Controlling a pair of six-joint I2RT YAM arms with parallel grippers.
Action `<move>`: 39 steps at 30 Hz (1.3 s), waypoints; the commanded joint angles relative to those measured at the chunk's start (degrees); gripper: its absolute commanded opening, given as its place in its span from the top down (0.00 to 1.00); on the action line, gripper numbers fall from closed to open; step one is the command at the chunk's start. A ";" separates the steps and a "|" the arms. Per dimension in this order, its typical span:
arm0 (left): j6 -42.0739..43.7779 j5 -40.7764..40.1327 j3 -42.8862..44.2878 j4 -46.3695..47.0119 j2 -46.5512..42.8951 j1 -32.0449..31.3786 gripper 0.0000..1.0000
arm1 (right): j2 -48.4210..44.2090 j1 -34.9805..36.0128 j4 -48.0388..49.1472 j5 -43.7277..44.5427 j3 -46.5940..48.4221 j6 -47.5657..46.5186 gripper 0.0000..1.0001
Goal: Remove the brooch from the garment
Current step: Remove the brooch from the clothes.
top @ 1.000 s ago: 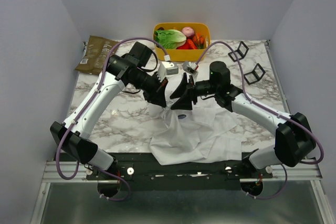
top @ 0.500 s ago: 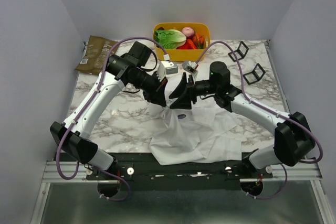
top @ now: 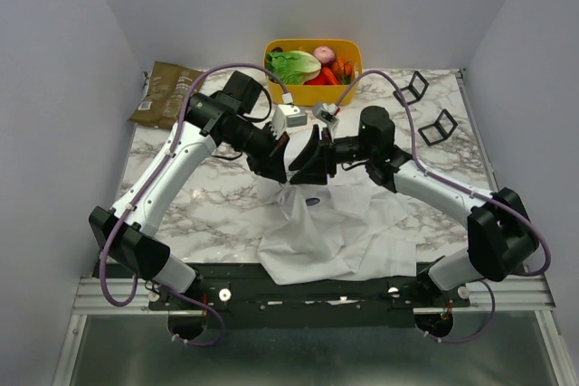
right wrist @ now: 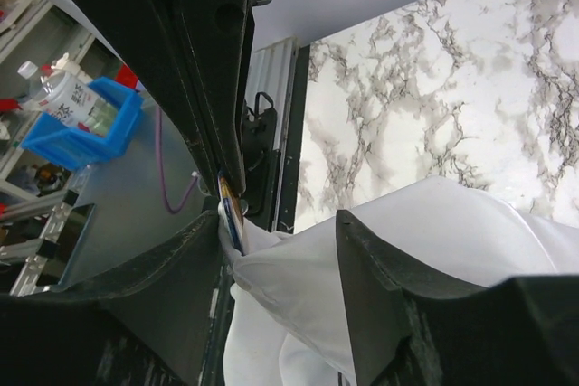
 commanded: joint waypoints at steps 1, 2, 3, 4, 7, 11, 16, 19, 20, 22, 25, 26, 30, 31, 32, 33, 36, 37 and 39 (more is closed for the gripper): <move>-0.54 2.03 1.14 0.66 0.12 0.24 1.00 | 1.01 0.87 0.04 -0.11 0.78 -0.47 0.42; -0.62 2.03 1.14 0.66 0.12 0.24 1.00 | 1.27 0.96 -0.23 -0.19 0.87 -0.65 0.42; -0.54 2.03 1.14 0.57 0.12 0.24 1.00 | 1.27 1.05 0.03 -0.45 0.79 -0.48 0.43; -0.54 2.03 1.14 0.65 0.12 0.24 1.00 | 1.36 1.22 0.12 -0.45 0.79 -0.30 0.44; -0.54 2.20 1.23 0.57 0.20 0.24 1.00 | 1.54 1.67 -0.49 0.16 1.05 -0.74 0.48; -0.36 2.29 1.05 0.57 0.12 0.24 1.00 | 1.98 1.84 -1.90 1.48 1.66 -1.09 0.54; -0.36 2.29 0.79 0.66 -0.06 0.24 1.00 | 2.59 1.84 -3.13 3.50 2.28 -1.09 0.59; -0.19 2.29 0.52 0.74 -0.15 0.24 1.00 | 2.68 1.84 -3.48 4.29 2.54 -1.09 0.65; -0.27 2.21 0.52 0.74 -0.15 0.24 1.00 | 2.77 1.84 -3.74 4.29 2.80 -1.09 0.66; -0.27 2.21 0.52 0.83 -0.06 0.24 1.00 | 2.68 1.84 -3.83 3.59 2.98 -1.09 0.64; -0.27 2.12 0.52 0.74 -0.15 0.24 1.00 | 2.24 1.84 -3.57 0.96 3.16 -1.35 0.51; -0.27 2.12 0.52 0.83 -0.15 0.24 1.00 | 2.07 1.84 -3.14 0.52 3.07 -1.35 0.49; -0.27 2.12 0.17 1.09 -0.41 0.24 1.00 | 0.49 1.75 -3.13 1.39 2.72 -1.44 0.45; -0.36 2.12 0.08 1.01 -0.59 0.24 1.00 | 0.31 1.75 -3.31 2.52 2.72 -1.88 0.46; -0.36 2.12 0.17 1.01 -0.50 0.24 1.00 | 0.22 1.75 -4.96 3.40 2.81 -3.27 0.46; -0.27 2.12 0.17 1.01 -0.67 0.24 1.00 | 0.13 1.67 -5.67 4.02 2.98 -3.90 0.47; -0.53 1.77 -0.27 1.27 -1.29 0.24 1.00 | -0.13 1.58 -6.65 4.99 2.90 -5.04 0.49; -0.54 1.68 -0.44 1.27 -1.38 0.24 1.00 | -0.22 1.40 -6.56 4.56 2.81 -5.13 0.49; -0.54 1.59 -0.97 1.53 -1.90 0.33 1.00 | -0.40 1.40 -6.65 4.73 2.81 -5.40 0.50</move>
